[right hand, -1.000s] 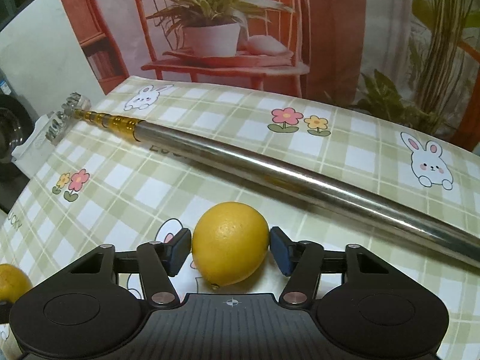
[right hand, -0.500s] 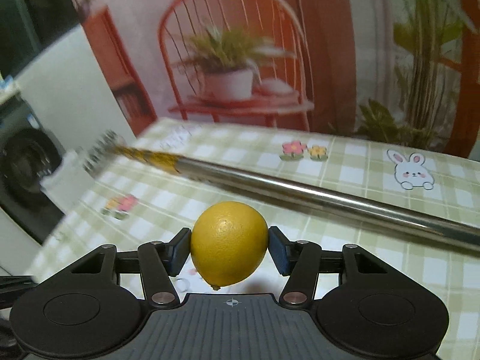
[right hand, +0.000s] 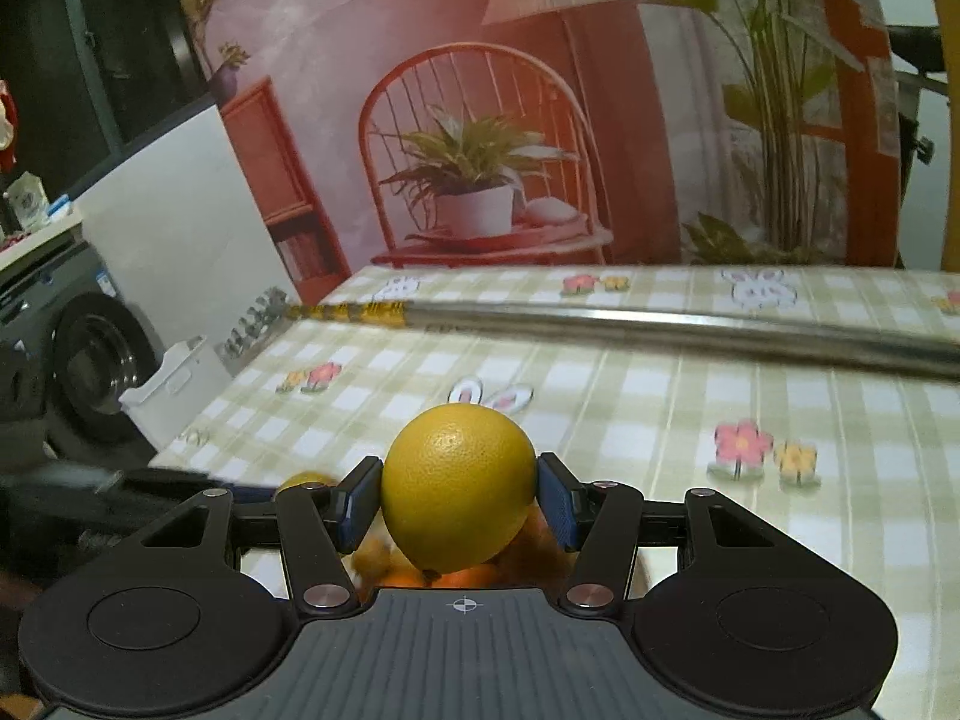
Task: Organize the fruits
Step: 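Lower the citrus and lemon onto the plate with both tools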
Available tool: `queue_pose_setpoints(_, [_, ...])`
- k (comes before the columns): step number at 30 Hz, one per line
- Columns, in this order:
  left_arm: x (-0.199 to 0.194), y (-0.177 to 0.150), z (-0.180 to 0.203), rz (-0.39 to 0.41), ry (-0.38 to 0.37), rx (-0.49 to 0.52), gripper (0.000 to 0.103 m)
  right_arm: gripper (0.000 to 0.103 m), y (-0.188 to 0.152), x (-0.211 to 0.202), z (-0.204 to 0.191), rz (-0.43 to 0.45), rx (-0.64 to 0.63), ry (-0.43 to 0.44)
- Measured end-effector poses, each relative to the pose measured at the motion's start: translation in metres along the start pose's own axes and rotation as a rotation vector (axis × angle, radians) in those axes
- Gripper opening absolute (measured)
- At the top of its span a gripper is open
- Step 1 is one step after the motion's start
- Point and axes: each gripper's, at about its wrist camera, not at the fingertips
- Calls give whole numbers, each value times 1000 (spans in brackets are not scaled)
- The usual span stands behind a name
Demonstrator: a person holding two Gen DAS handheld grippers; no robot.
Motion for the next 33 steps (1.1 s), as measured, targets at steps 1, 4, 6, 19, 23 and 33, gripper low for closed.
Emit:
queue_pose_setpoints(1, [1, 0, 0, -7, 1, 3, 46, 52, -6, -1, 1, -6, 3, 6])
queue_pose_setpoints(4, [3, 2, -3, -24, 6, 3, 46, 52, -20, -3, 2, -16, -15, -3])
queue_pose_setpoints(6, [5, 3, -5, -31, 6, -4, 46, 52, -24, -2, 2, -21, -25, -16])
queue_pose_setpoints(19, [16, 7, -6, -58, -7, -51, 46, 52, -30, 3, 6, -15, -47, -24])
queue_pose_setpoints(23, [14, 7, -8, -46, -16, -77, 47, 52, -30, 3, 7, -20, -42, -9])
queue_pose_setpoints(33, [-8, 11, -2, -2, 8, -66, 54, 52, -30, -5, 5, -6, -42, -8])
Point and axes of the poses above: each gripper's, at about its wrist camera, not at the fingertips, and x roughly the way its jaws point, z to its right, y to its top, and after that the axes turned 13 degrees about x, right-handed
